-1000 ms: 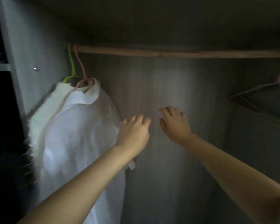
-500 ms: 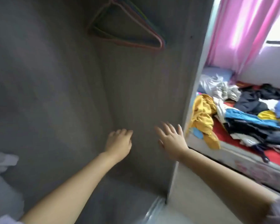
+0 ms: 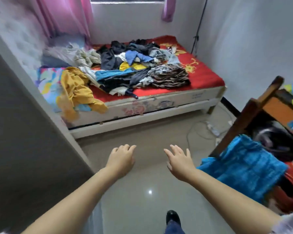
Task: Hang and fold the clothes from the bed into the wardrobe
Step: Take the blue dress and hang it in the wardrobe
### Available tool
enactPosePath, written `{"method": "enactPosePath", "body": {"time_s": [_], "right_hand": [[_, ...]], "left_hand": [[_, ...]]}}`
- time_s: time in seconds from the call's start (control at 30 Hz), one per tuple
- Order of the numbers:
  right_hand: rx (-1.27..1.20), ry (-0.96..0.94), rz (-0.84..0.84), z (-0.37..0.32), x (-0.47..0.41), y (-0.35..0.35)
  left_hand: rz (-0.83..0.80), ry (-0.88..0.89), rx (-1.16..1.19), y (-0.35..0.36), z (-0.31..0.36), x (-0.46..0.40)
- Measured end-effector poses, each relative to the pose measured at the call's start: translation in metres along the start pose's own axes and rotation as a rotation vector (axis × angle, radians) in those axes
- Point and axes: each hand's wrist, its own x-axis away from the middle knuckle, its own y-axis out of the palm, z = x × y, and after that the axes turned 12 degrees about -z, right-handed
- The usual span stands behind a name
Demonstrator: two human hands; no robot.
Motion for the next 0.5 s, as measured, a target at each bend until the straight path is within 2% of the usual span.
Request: {"method": "enactPosePath", "body": {"time_s": [0.17, 0.5], "right_hand": [[-0.126, 0.237, -0.040, 0.118, 0.046, 0.026], [-0.316, 0.532, -0.109, 0.362, 0.126, 0.067]], "left_hand": [[0.004, 0.269, -0.033, -0.005, 0.110, -0.060], [-0.165, 0.503, -0.162, 0.012, 0.385, -0.171]]}}
